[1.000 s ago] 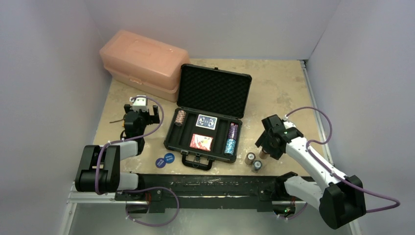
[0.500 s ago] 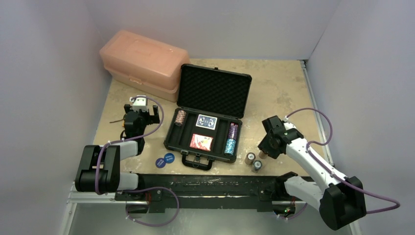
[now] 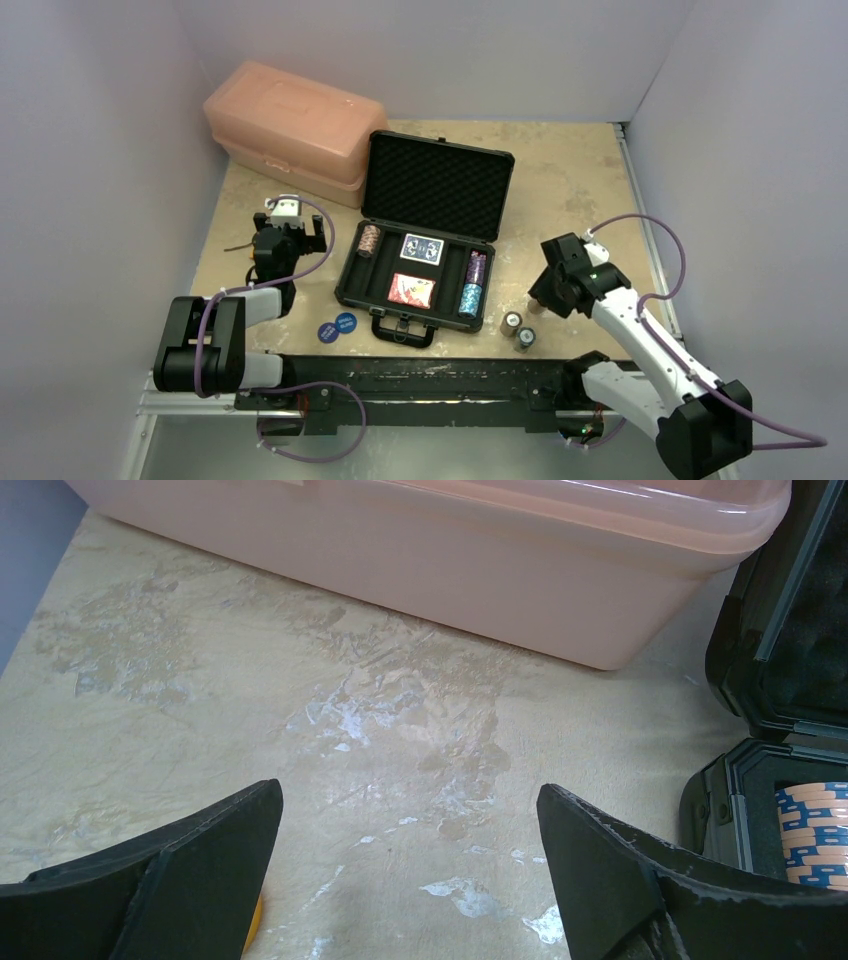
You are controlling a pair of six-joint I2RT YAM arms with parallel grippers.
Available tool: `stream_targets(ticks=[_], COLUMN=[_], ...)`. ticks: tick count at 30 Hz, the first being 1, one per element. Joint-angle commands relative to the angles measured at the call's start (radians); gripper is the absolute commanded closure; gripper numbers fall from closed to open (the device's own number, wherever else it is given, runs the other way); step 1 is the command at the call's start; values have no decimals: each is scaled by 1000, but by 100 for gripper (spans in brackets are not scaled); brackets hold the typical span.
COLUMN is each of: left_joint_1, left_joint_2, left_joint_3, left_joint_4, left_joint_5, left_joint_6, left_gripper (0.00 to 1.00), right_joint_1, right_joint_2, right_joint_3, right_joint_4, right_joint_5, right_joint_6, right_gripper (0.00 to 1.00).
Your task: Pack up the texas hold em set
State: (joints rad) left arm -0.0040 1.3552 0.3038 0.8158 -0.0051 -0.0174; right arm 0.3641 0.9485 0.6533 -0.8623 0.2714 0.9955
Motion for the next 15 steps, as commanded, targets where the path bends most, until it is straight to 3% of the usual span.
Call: stream_targets(ticks=[1,15], left_joint_1=[4,4], left_joint_2=[-5,-5], left_joint_3=[27,27], left_joint_4=[66,65], left_joint_5=[9,10], left_joint_6=[-16,-15], left_gripper=[0,0], right_joint_1=[-1,-1], right_joint_2=[-38,-127], right_joint_3=[105,190], right_joint_4=[23,71], right_joint_5=[46,32], right_joint_6=[-27,-125], right_gripper=[100,100])
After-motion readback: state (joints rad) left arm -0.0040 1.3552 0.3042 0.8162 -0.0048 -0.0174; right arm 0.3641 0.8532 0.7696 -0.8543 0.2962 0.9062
